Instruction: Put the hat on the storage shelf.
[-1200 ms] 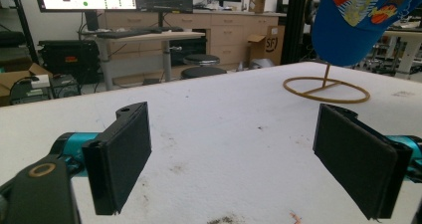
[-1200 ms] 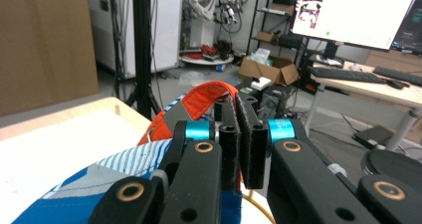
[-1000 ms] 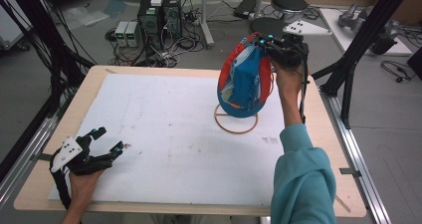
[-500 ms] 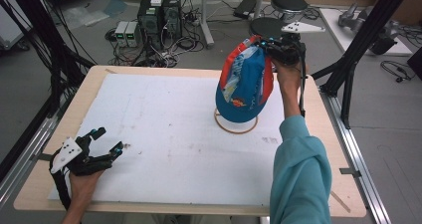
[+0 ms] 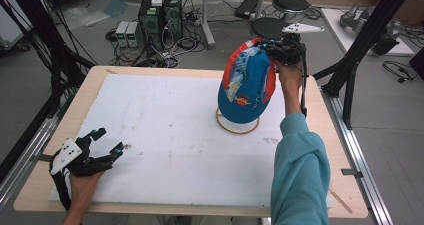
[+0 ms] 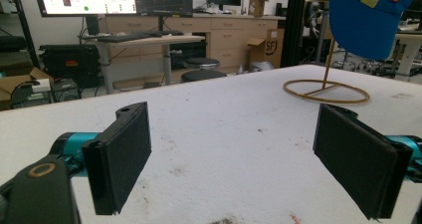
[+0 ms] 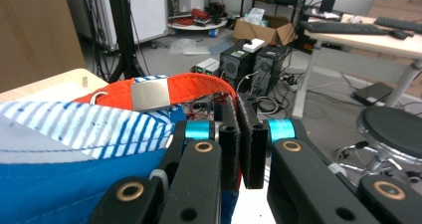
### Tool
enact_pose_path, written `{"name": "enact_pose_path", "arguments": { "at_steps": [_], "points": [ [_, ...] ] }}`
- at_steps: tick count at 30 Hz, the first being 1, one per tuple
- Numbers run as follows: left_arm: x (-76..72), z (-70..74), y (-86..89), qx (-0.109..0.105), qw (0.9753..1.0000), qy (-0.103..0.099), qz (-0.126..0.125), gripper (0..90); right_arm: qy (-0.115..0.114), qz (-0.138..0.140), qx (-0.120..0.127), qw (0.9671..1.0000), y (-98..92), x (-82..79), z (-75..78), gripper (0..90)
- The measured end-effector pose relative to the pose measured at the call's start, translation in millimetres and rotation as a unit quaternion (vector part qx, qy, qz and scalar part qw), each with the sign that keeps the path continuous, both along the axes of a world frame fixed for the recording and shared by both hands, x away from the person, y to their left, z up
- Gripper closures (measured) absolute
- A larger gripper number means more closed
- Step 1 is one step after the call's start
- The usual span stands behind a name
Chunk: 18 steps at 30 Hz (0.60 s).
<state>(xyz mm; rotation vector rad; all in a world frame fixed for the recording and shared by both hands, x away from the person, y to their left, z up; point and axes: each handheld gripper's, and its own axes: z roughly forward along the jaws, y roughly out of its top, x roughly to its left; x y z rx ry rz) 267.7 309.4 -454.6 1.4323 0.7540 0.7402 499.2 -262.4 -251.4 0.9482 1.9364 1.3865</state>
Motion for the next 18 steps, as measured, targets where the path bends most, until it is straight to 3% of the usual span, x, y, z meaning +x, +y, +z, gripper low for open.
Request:
{"name": "enact_pose_path", "arguments": {
  "at_steps": [18],
  "points": [
    [-0.2, 0.0, 0.1, 0.001, 1.0000, 0.000, 0.000, 15.6, 0.057, 0.023, -0.004, 0.9981, -7.6, 13.0, -26.0, 87.9]
  ]
}}
